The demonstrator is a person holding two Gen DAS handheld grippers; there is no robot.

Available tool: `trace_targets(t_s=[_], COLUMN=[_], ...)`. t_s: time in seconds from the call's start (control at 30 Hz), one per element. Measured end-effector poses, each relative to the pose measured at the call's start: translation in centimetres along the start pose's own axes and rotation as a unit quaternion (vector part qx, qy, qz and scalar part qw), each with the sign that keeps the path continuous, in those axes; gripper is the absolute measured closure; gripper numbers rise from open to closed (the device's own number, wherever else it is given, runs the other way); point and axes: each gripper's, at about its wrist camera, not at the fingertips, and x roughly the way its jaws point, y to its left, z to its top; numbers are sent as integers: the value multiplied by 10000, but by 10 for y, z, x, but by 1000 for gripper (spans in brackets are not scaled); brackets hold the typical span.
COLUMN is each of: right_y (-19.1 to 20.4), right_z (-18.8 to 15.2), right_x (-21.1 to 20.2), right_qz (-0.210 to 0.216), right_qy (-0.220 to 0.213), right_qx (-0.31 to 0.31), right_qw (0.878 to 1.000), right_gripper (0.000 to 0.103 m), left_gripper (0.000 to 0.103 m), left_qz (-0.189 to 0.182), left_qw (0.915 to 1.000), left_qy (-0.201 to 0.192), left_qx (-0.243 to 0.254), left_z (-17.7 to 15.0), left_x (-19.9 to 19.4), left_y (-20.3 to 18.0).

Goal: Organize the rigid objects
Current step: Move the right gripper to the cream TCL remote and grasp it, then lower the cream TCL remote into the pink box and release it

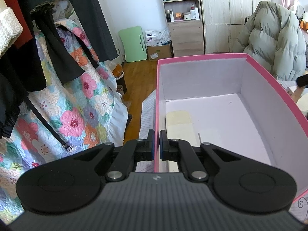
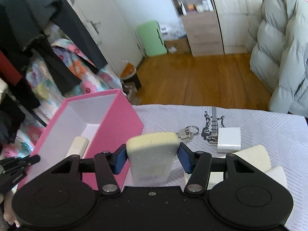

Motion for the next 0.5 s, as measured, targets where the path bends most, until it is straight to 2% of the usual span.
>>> trace_targets(t_s=[0.1, 0.33, 0.5], right_y=[1, 3, 18], right_z=[-10, -36, -30], right_x=[-13, -34, -53], right_qz=[59, 127, 93], right_qy=[-215, -366, -559], right_qx=[-170, -375, -681], right_qw=[9996, 9985, 9961], right_gripper=[42, 42, 42], left_gripper=[99, 98, 98], left_qz=[28, 48, 60], left_qw=[10000, 10000, 10000], left_qy=[10, 10, 9], left_qx=[23, 32, 26], left_z=[1, 1, 1], left_x=[0, 0, 0], left_y=[-2, -3, 0])
